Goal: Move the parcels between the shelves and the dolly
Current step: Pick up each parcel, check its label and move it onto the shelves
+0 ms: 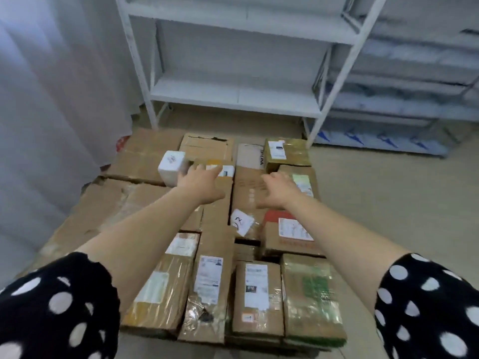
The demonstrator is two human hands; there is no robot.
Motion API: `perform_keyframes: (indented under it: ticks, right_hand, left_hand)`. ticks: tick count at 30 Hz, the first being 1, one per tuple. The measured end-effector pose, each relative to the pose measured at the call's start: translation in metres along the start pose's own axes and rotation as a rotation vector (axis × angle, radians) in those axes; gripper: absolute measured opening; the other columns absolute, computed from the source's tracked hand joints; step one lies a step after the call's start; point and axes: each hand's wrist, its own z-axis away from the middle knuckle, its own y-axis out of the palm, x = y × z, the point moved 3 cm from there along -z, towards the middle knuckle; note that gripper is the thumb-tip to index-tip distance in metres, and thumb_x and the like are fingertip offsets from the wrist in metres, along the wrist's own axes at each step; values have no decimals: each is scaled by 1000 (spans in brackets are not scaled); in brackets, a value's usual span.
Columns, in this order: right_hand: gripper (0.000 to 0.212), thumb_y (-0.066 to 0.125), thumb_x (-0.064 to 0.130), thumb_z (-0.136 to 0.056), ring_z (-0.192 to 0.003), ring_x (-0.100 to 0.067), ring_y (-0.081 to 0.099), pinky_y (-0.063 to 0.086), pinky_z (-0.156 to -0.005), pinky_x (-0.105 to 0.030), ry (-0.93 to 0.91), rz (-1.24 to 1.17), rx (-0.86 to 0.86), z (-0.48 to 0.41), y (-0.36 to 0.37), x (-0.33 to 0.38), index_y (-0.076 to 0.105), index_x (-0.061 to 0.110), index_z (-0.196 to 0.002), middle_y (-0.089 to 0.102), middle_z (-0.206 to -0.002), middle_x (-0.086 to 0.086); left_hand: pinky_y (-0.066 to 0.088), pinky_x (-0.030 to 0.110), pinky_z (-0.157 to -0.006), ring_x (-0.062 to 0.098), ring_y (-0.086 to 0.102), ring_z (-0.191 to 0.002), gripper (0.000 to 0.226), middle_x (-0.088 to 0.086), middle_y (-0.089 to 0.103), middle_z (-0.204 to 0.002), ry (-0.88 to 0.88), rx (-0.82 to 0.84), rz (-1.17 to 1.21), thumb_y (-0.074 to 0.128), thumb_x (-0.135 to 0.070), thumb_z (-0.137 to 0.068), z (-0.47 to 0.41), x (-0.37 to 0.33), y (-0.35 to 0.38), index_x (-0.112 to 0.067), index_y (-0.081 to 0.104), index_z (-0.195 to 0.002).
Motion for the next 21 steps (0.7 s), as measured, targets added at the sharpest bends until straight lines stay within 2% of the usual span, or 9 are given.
perform_keyframes:
  ticks: [3,7,11,14,21]
  right_hand:
    - [72,69,50,-77,-131,-31,34,28,-108,-35,137,-24,-49,37,-15,-61,45,11,-132,43,-139,-14]
    - [70,68,41,-82,-133,-30,31,26,-108,-33,221,-109,-89,85,-28,-133,39,16,-140,40,-143,-12]
    - [81,67,49,-82,-140,-32,22,20,-114,-36,338,-149,-98,108,-27,-225,33,11,-145,30,-150,-16]
    - [86,69,52,-79,-140,-32,22,22,-114,-37,391,-182,-128,114,-32,-300,31,11,-145,30,-150,-15]
    - [98,73,51,-75,-145,-31,13,17,-118,-39,346,-146,-210,119,-62,-505,19,16,-149,17,-156,-10]
  left_hand:
    - [27,55,-110,32,26,-139,77,12,30,-151,126,-10,-28,54,-54,-86,-1,-75,-3,-35,17,-150]
    - [23,57,-112,32,25,-140,79,12,27,-153,273,15,-71,56,-51,-86,-2,-175,-1,-37,12,-151]
    - [25,56,-112,32,30,-138,77,11,30,-151,407,-6,-99,56,-52,-85,-12,-272,-4,-39,17,-149]
    - [23,56,-113,32,25,-141,77,11,25,-154,428,-6,-133,56,-49,-87,-24,-348,-3,-37,15,-151]
    - [19,54,-115,30,21,-143,79,8,20,-157,432,-15,-165,56,-48,-87,-79,-559,6,-39,11,-151]
